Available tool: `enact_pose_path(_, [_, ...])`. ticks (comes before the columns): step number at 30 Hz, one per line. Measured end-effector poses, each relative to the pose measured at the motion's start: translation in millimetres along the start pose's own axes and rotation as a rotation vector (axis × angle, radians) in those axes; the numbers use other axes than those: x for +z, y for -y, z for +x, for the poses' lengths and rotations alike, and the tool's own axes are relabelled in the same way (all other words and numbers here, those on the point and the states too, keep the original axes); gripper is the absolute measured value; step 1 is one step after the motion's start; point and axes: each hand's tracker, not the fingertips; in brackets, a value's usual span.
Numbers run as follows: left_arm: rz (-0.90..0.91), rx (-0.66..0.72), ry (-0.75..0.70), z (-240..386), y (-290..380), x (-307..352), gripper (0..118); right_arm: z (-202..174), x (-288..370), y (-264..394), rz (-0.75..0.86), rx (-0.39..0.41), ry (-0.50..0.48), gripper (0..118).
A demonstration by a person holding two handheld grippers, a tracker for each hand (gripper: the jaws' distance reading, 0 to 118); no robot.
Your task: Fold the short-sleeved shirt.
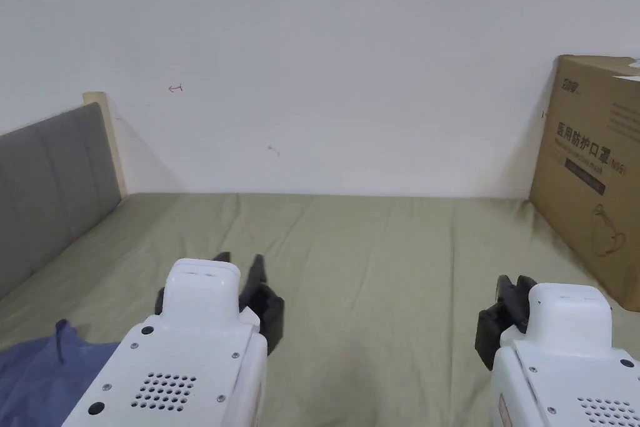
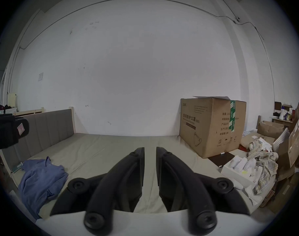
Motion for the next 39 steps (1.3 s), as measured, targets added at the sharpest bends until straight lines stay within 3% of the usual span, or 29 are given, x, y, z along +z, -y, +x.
enact_pose_path(1, [-0.014, 0.029, 0.019, -2.3, 0.0, -1.3, 7, 2.4, -2.2, -0.7, -0.014, -0.004, -0.012, 16])
enact_pose_path(3, [-0.017, 0.027, 0.023, -3.1, 0.0, -0.6, 0, 1.7, -2.7, -0.6, -0.031, -0.003, -0.039, 10])
enact_pose_path(6, [-0.011, 0.032, 0.028, -3.7, -0.4, 1.1, 0, -2.5, 0.0, -0.1, 0.001, 0.033, -0.008, 1])
enact_pose_path(15, [-0.023, 0.061, 0.000, -24.0, -6.1, 3.1, 0, -18.0, -6.5, -9.4, -0.011, 0.044, -0.088, 0])
enact_pose_path(21, [-0.019, 0.046, -0.200, -76.5, -9.8, 28.7, 0, -72.1, -15.0, -13.7, -0.006, 0.065, -0.272, 0])
enact_pose_path(24, [-0.031, 0.055, -0.318, -108.7, -7.4, 48.0, 0, -104.1, -19.1, -11.2, -0.042, 0.031, -0.406, 0])
enact_pose_path(29, [-0.078, 0.031, -0.449, -146.5, 1.5, 65.4, 0, -146.2, -20.4, -3.4, -0.060, 0.069, -0.494, 0])
enact_pose_path(36, [-0.208, 0.083, -0.442, -177.4, 41.8, 36.8, 0, -165.9, -32.9, 12.3, -0.132, 0.081, -0.535, 0])
enact_pose_path(39, [-0.323, 0.181, -0.378, -201.3, 80.0, -0.5, 0, -170.3, -43.6, 22.8, -0.168, 0.095, -0.528, 0])
